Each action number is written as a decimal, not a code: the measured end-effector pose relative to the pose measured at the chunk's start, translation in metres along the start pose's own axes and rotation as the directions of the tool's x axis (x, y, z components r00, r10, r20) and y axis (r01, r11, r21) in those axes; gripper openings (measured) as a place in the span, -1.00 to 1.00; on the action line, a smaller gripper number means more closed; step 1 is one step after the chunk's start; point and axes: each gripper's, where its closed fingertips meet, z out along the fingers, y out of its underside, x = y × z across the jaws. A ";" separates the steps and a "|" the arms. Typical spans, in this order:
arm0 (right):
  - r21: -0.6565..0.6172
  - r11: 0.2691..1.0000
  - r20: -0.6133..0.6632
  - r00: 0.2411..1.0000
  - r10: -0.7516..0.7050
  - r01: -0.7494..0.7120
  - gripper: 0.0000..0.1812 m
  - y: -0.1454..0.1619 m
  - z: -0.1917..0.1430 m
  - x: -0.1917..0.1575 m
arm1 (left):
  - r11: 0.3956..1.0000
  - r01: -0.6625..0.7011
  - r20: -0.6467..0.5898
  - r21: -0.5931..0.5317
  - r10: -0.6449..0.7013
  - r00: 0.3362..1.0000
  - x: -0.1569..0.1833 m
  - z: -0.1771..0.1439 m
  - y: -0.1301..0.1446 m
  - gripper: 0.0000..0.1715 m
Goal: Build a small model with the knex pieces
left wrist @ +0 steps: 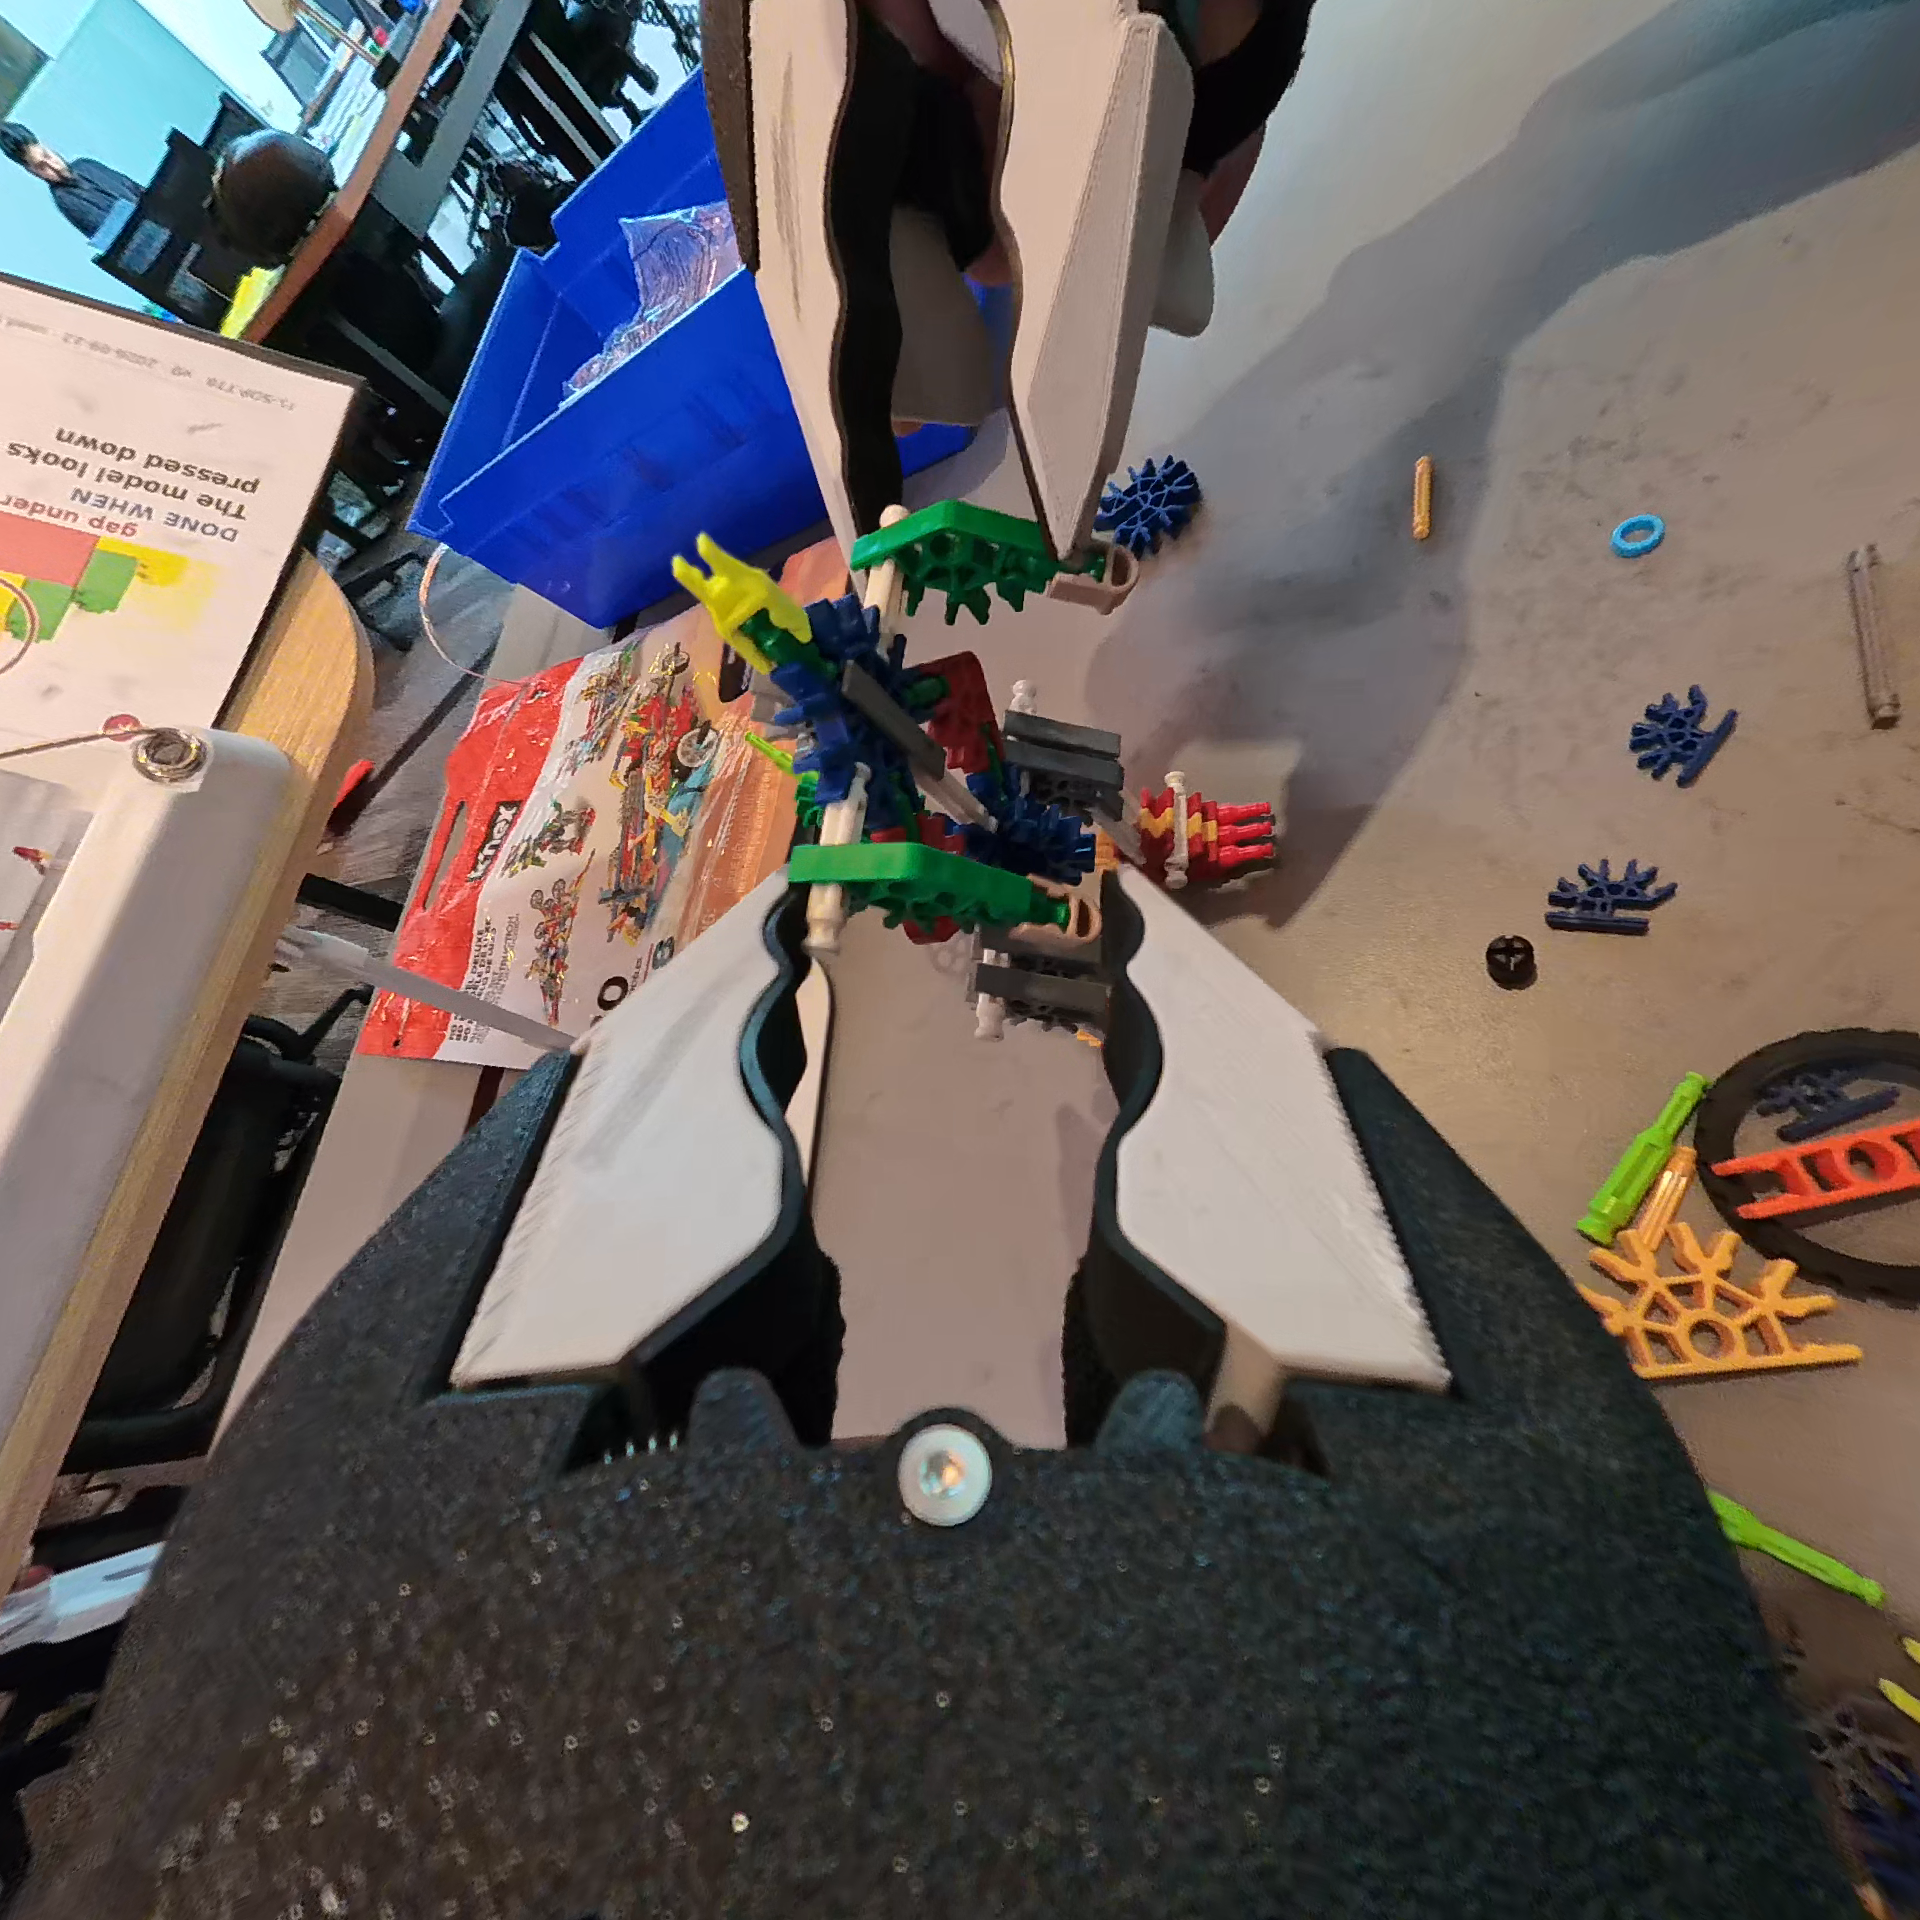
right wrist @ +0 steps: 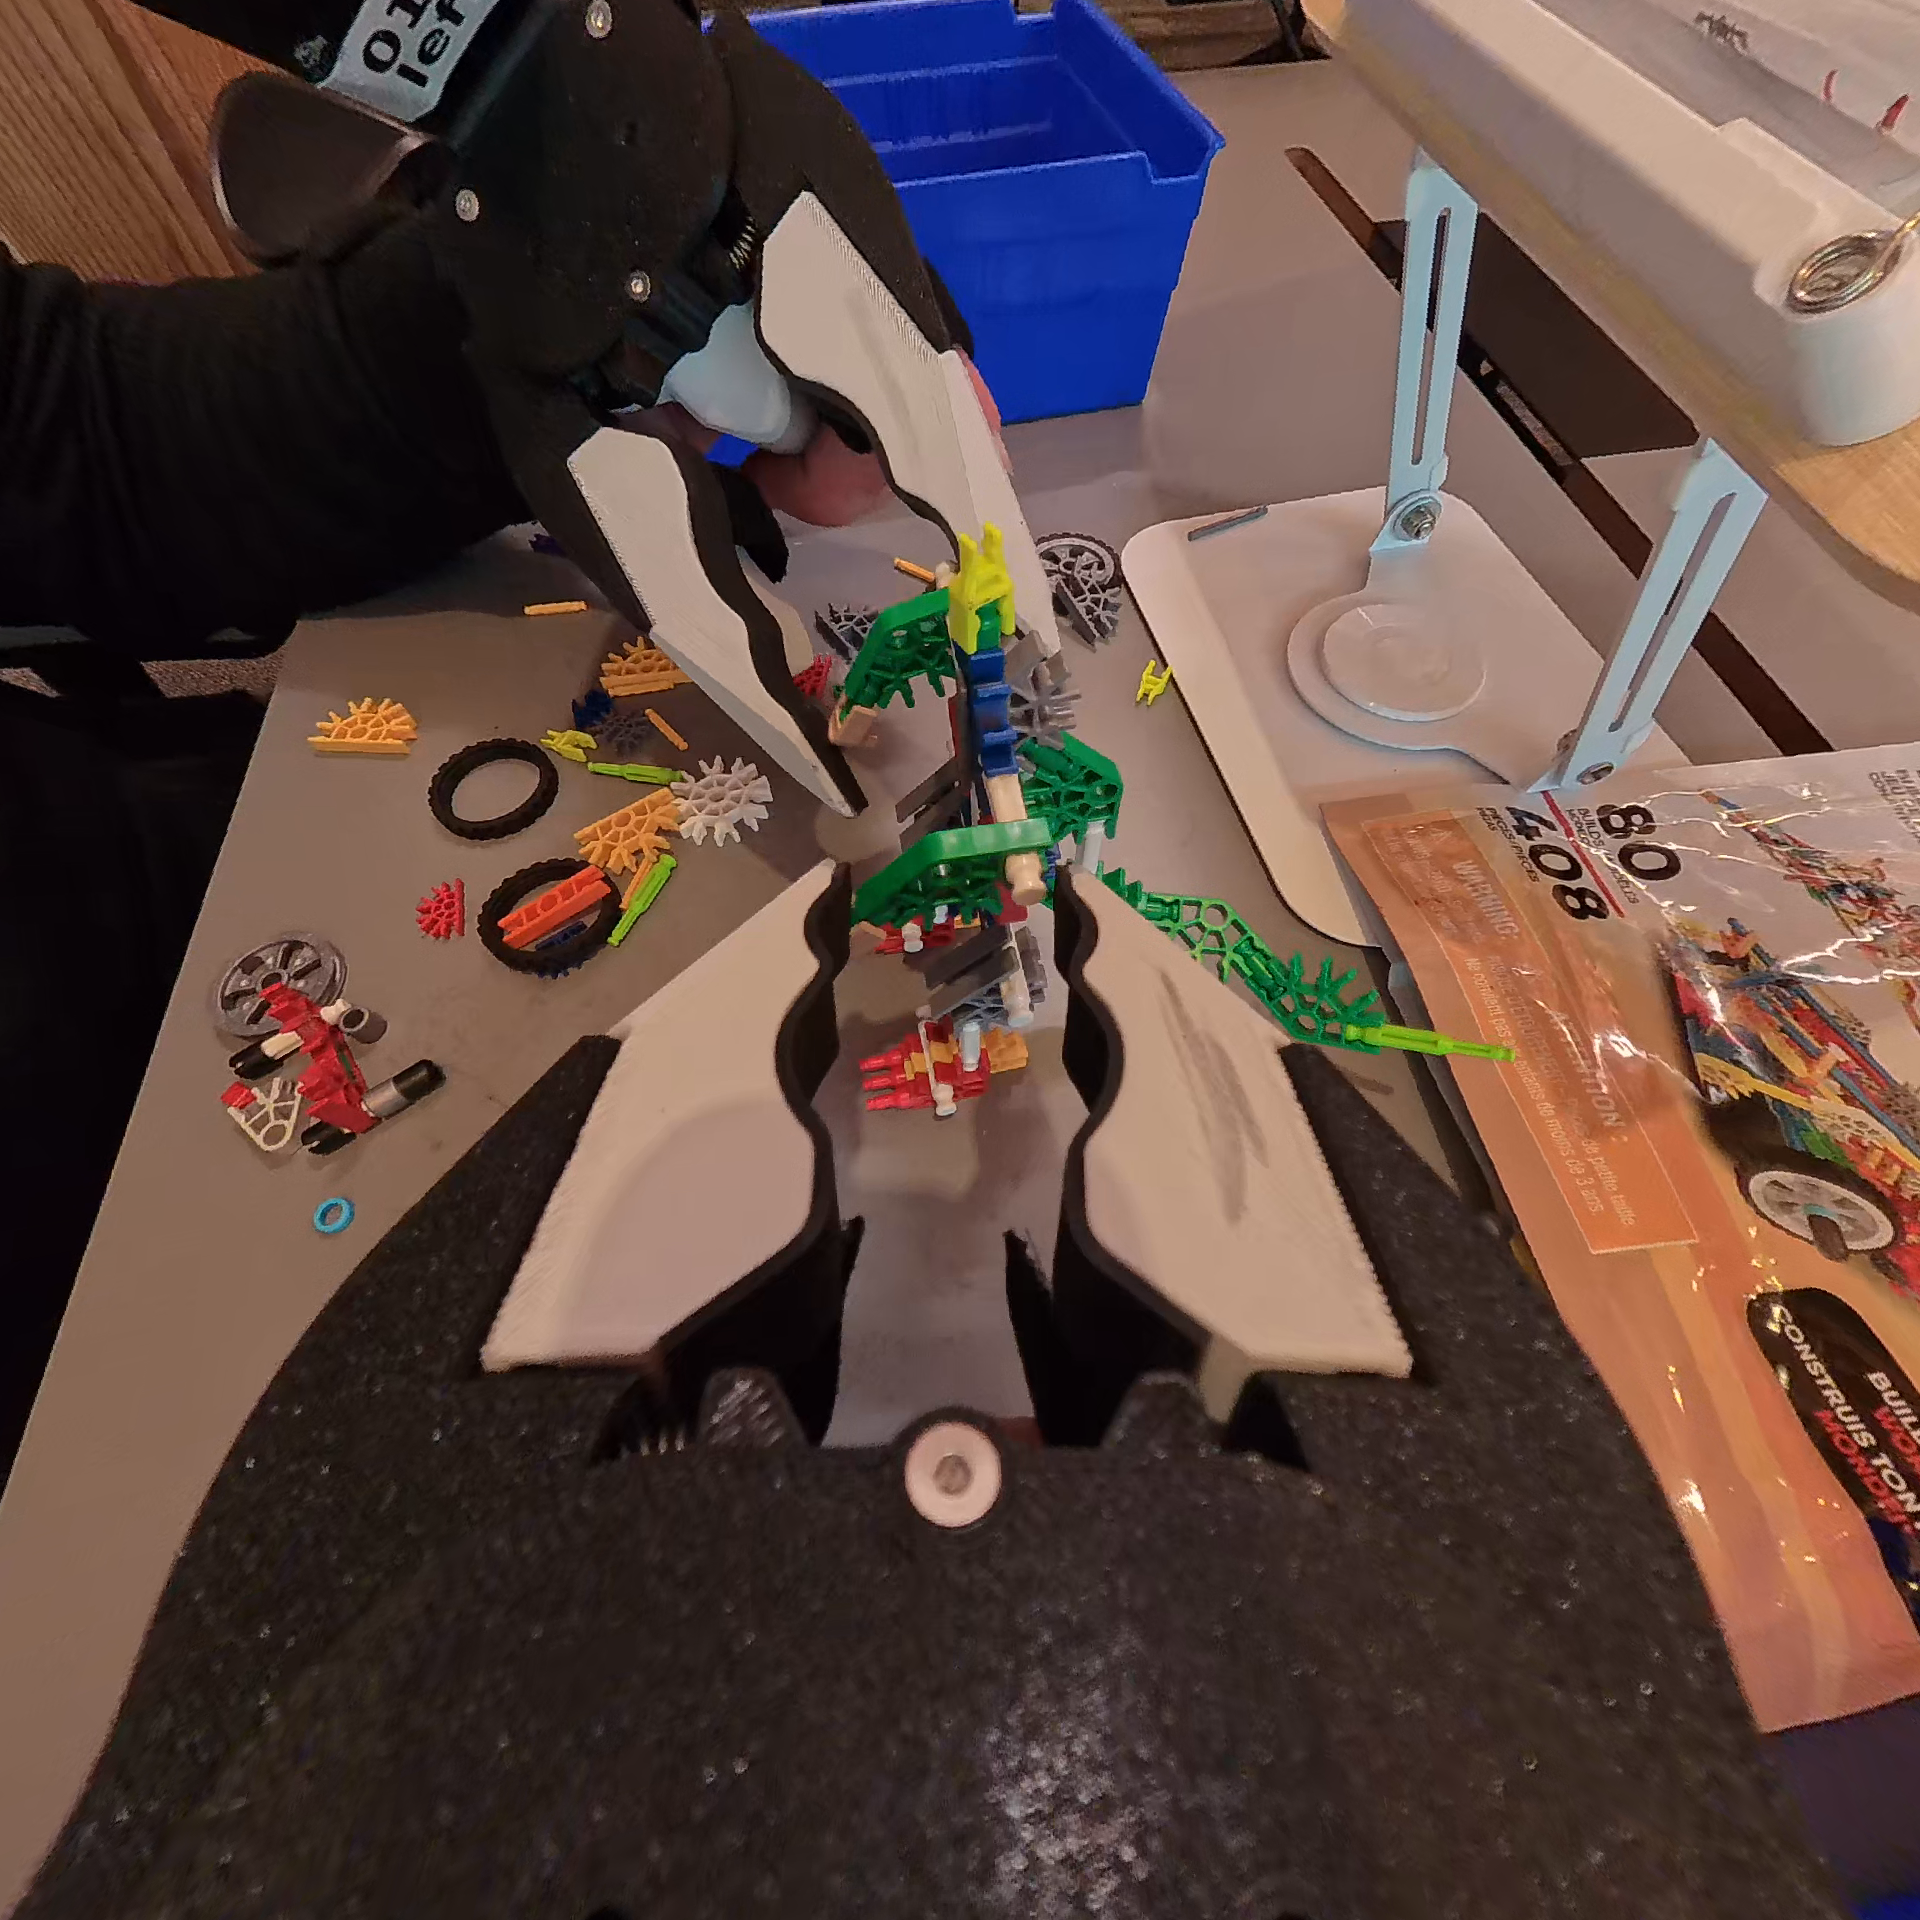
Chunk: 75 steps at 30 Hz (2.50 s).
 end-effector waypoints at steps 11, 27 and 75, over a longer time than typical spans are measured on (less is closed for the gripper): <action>-0.024 1.000 0.000 1.000 -0.003 0.003 -0.57 0.003 0.005 -0.002 | 1.000 -0.015 0.016 -0.013 0.015 1.000 -0.001 0.001 0.002 -0.39; -0.027 1.000 -0.004 1.000 -0.006 0.006 -0.58 0.004 0.004 -0.001 | 0.993 0.119 -0.065 0.018 -0.118 0.991 0.003 0.000 -0.003 -0.40; 0.068 0.992 0.090 0.991 0.100 -0.106 -0.62 0.009 0.011 -0.005 | 0.996 0.078 -0.041 0.033 -0.077 0.996 0.005 0.008 -0.006 -0.40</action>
